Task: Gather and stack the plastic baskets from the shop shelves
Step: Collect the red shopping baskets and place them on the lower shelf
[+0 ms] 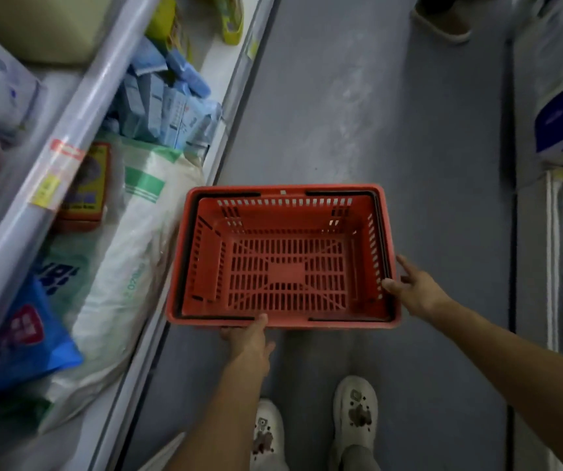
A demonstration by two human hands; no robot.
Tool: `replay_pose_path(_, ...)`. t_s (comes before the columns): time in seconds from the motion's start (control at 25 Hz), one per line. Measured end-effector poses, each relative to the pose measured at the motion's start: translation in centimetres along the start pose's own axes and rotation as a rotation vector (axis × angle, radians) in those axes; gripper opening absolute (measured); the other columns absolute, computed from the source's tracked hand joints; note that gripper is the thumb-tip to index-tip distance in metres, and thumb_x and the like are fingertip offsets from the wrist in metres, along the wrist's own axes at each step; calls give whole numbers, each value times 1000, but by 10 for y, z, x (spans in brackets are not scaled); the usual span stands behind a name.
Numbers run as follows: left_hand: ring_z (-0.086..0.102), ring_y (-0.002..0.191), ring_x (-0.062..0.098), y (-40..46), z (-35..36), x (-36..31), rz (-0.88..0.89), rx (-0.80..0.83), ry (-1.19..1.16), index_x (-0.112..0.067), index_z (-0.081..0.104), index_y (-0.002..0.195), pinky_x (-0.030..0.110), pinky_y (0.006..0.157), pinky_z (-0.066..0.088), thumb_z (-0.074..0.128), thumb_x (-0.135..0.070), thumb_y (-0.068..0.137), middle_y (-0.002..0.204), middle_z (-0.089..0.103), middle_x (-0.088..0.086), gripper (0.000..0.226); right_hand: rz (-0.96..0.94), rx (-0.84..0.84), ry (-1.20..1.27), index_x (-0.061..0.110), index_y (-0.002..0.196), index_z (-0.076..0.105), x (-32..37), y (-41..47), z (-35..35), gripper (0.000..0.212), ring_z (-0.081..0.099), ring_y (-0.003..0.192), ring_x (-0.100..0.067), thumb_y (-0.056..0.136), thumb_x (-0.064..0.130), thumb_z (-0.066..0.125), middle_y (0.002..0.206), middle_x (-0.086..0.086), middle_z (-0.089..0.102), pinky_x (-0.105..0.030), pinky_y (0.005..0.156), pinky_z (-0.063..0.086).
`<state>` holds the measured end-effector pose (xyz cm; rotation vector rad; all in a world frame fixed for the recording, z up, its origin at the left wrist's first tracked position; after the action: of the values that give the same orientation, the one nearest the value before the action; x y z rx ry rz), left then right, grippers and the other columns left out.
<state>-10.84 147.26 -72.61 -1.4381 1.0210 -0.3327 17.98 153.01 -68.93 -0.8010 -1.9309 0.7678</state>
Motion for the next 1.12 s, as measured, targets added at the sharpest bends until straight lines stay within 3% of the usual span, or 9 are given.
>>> replay_pose_path(0.2, 42, 135, 34, 19, 18, 41, -32, 2, 128, -16, 11, 155, 52, 105, 47, 71, -30, 88, 158, 31, 12, 91, 79, 50, -117, 19, 156, 8, -24, 38, 8, 77, 34, 141, -36, 96, 22, 57, 158, -19, 26, -52, 109, 38)
replay_pose_path(0.28, 49, 129, 31, 31, 31, 53, -19, 21, 74, -19, 16, 154, 53, 106, 46, 71, -29, 88, 157, 35, 11, 87, 87, 66, -101, 18, 156, 11, -35, 50, 20, 76, 38, 139, -35, 96, 23, 57, 156, -19, 31, -49, 108, 40)
replay_pose_path(0.4, 57, 117, 26, 63, 33, 66, 2, 50, -27, -24, 25, 152, 50, 97, 52, 72, -28, 88, 151, 43, 5, 79, 44, 89, -65, 14, 150, 28, -52, 63, 45, 62, 55, 115, -29, 95, 20, 58, 141, -19, 51, -36, 85, 51)
replay_pose_path(0.48, 56, 124, 27, 84, 26, 73, 1, 133, -51, -27, 36, 148, 44, 83, 56, 73, -23, 87, 146, 51, 6, 72, 25, 57, 45, 12, 144, 38, -68, 70, 59, 54, 57, 113, -29, 94, 15, 59, 136, -17, 56, -39, 90, 50)
replay_pose_path(0.56, 57, 123, 28, 93, 20, 76, 4, 194, -88, -25, 38, 147, 47, 88, 54, 72, -12, 87, 141, 56, 9, 70, 20, -8, 159, 13, 140, 44, -83, 74, 67, 51, 58, 115, -30, 92, 13, 62, 133, -15, 59, -43, 99, 48)
replay_pose_path(0.72, 61, 120, 30, 109, 7, 71, 140, 203, -196, -30, 31, 150, 55, 99, 49, 72, -6, 84, 142, 57, 11, 81, -56, -49, 313, 21, 139, 48, -94, 71, 70, 53, 63, 107, -22, 90, 12, 64, 124, -5, 64, -28, 84, 53)
replay_pose_path(0.84, 61, 121, 29, 117, -19, 48, 282, 73, -229, -45, 12, 152, 56, 98, 50, 75, -13, 83, 145, 52, 6, 99, -156, -73, 296, 27, 145, 39, -93, 68, 70, 62, 61, 112, -18, 91, 11, 63, 128, 0, 61, -28, 88, 52)
replay_pose_path(0.96, 60, 121, 27, 132, -52, 7, 386, -29, -218, -41, 31, 149, 54, 95, 53, 70, -16, 86, 140, 55, 1, 78, -186, -101, 305, 29, 146, 38, -90, 68, 72, 61, 58, 114, -19, 92, 10, 60, 130, 0, 59, -35, 93, 50)
replay_pose_path(1.12, 60, 121, 35, 153, -73, -25, 338, 95, -136, -29, 55, 135, 52, 92, 54, 63, -5, 86, 131, 64, 6, 55, -178, -151, 359, 29, 145, 41, -90, 69, 78, 60, 59, 113, -18, 92, 7, 59, 128, -1, 60, -35, 96, 48)
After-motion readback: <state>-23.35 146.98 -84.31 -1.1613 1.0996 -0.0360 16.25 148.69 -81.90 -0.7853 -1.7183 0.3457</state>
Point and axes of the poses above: each hand's wrist, its own y-axis towards the middle knuckle, its own z-axis out of the palm, x = y × z, the point moved 4 cm from there along y, towards the middle knuckle
